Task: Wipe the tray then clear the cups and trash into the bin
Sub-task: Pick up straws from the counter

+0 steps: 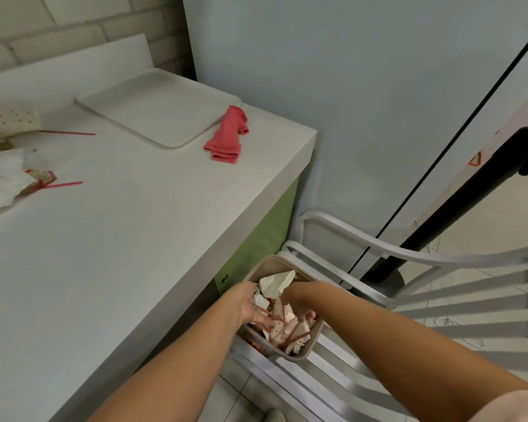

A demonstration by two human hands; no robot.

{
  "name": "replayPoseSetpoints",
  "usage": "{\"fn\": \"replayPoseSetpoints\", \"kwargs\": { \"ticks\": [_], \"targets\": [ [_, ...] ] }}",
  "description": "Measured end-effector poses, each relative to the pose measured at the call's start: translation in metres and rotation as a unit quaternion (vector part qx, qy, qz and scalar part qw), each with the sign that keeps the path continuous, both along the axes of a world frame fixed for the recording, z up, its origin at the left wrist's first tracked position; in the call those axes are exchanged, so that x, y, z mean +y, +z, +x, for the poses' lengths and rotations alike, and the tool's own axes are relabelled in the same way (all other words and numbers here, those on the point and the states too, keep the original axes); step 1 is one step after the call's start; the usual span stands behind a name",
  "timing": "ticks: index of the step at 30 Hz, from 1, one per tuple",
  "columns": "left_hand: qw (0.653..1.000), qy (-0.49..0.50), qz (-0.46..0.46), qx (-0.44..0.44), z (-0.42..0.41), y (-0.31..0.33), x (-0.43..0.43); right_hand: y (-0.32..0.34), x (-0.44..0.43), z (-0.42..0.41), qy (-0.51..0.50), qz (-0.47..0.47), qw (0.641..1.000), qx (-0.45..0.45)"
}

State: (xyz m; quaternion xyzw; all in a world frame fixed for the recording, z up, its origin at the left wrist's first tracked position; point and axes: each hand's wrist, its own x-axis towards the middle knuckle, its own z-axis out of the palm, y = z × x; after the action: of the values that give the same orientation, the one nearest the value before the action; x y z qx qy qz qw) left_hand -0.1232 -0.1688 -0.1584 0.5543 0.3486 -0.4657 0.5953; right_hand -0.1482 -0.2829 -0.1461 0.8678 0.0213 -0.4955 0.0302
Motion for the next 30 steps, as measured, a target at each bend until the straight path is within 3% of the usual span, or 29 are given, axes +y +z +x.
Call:
{"fn": "replayPoseSetpoints", "kwargs": {
  "ticks": [11,20,24,30],
  "targets": [
    [0.986,-0.137,0.046,-0.087,0.018,0.017,-0.005,0.077,0.003,0.017,0.019,0.027,0.999,-0.037],
    [0.929,-0.193,0.101,-0.301,0.024,0.066,0.002,0.094,0.010,0.065,-0.034,0.014,0.999,0.027],
    [0.889,-0.204,0.137,-0.387,0.031,0.105,0.025,0.135,0.032,0.081,0.017,0.013,0.999,-0.046],
    [0.849,-0.177,0.216,-0.449,0.048,0.140,0.086,0.175,0.092,0.096,0.080,0.043,0.986,-0.138]
  ]
}}
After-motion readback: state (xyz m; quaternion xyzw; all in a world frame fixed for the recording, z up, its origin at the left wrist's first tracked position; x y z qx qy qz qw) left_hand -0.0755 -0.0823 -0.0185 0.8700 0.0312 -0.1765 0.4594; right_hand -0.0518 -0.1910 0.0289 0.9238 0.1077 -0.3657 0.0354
